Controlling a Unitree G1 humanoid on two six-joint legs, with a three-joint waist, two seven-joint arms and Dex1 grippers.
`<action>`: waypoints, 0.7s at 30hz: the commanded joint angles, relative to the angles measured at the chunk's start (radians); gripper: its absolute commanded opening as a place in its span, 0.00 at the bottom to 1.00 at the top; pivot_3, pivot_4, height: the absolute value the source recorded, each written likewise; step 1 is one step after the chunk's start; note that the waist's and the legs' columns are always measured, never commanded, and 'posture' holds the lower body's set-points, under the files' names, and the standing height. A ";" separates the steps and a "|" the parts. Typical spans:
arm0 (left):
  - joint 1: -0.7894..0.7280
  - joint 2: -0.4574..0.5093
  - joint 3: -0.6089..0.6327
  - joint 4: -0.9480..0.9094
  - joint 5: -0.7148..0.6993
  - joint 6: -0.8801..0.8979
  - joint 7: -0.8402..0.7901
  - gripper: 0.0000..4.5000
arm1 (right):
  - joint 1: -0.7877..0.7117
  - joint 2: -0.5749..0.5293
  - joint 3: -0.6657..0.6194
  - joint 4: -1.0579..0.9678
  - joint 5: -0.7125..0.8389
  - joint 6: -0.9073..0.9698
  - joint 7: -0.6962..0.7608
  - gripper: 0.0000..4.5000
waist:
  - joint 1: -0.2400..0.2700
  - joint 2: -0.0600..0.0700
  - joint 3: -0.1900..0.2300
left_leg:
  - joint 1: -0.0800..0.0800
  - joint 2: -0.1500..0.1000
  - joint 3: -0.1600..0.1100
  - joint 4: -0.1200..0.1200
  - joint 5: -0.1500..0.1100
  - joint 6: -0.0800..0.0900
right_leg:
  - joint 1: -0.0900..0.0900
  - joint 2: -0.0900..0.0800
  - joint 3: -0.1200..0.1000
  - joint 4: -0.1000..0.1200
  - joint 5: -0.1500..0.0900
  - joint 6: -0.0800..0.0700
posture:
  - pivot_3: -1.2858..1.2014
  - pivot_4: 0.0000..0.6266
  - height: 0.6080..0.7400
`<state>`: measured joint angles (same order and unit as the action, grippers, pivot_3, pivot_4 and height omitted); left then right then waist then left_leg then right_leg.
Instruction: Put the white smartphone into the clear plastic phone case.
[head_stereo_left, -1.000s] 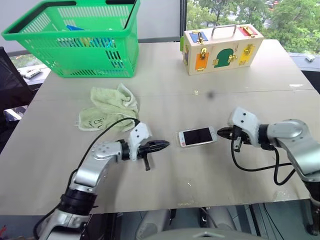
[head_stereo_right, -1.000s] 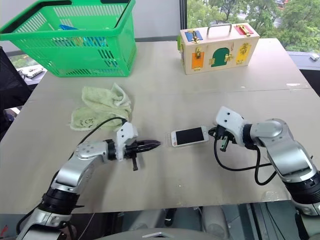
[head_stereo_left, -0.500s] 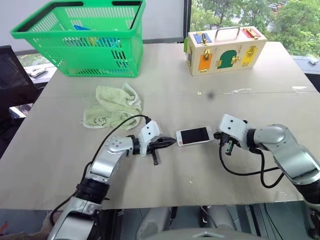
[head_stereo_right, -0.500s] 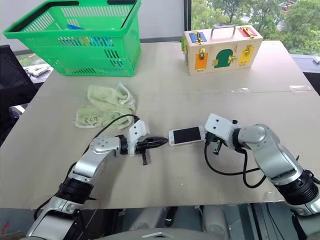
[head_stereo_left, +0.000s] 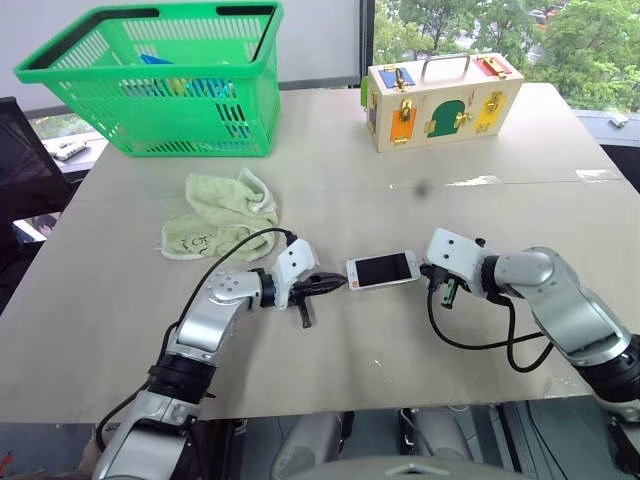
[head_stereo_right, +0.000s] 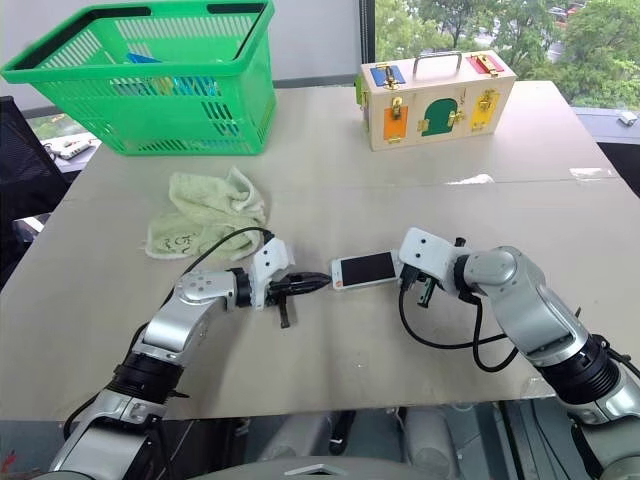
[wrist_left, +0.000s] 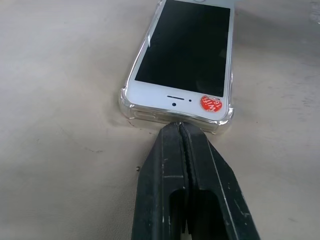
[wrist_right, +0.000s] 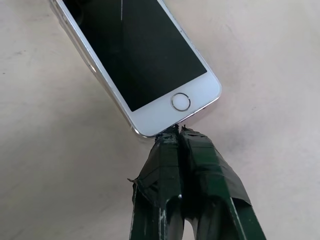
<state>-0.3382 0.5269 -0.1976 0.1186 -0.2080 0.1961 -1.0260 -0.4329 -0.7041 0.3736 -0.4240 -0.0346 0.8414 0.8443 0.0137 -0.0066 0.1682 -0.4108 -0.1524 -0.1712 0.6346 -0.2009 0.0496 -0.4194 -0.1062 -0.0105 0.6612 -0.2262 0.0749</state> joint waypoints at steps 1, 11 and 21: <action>-0.036 0.031 0.052 0.067 0.007 -0.002 0.012 0.01 | 0.013 0.026 -0.041 -0.083 0.059 -0.013 0.006 0.01 | -0.001 0.000 0.000 | 0.000 0.000 0.000 0.000 0.000 0.000 | 0.000 0.000 0.000 0.000 0.000 0.000 | 0.52 0.24 1.00; -0.077 0.017 0.084 -0.129 -0.194 0.245 -0.060 0.01 | 0.050 0.072 -0.265 -0.143 0.252 0.111 -0.027 0.01 | 0.002 0.000 0.000 | -0.007 -0.001 0.000 -0.001 0.004 -0.001 | -0.005 0.000 0.001 -0.007 0.003 -0.006 | 0.52 0.24 1.00; -0.097 -0.033 -0.023 -0.094 -0.080 0.253 0.003 0.01 | -0.040 0.188 -0.126 0.036 0.248 0.137 -0.107 0.01 | -0.002 -0.001 0.001 | -0.005 -0.001 0.000 -0.002 0.001 0.003 | -0.005 0.001 0.000 -0.005 0.003 -0.006 | 0.52 0.24 1.00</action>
<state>-0.4286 0.4866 -0.2165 0.0375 -0.2957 0.4519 -1.0252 -0.4522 -0.5147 0.2366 -0.3945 0.2125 0.9626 0.7503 0.0120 -0.0074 0.1691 -0.4161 -0.1530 -0.1714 0.6328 -0.1996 0.0530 -0.4240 -0.1056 -0.0099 0.6562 -0.2229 0.0693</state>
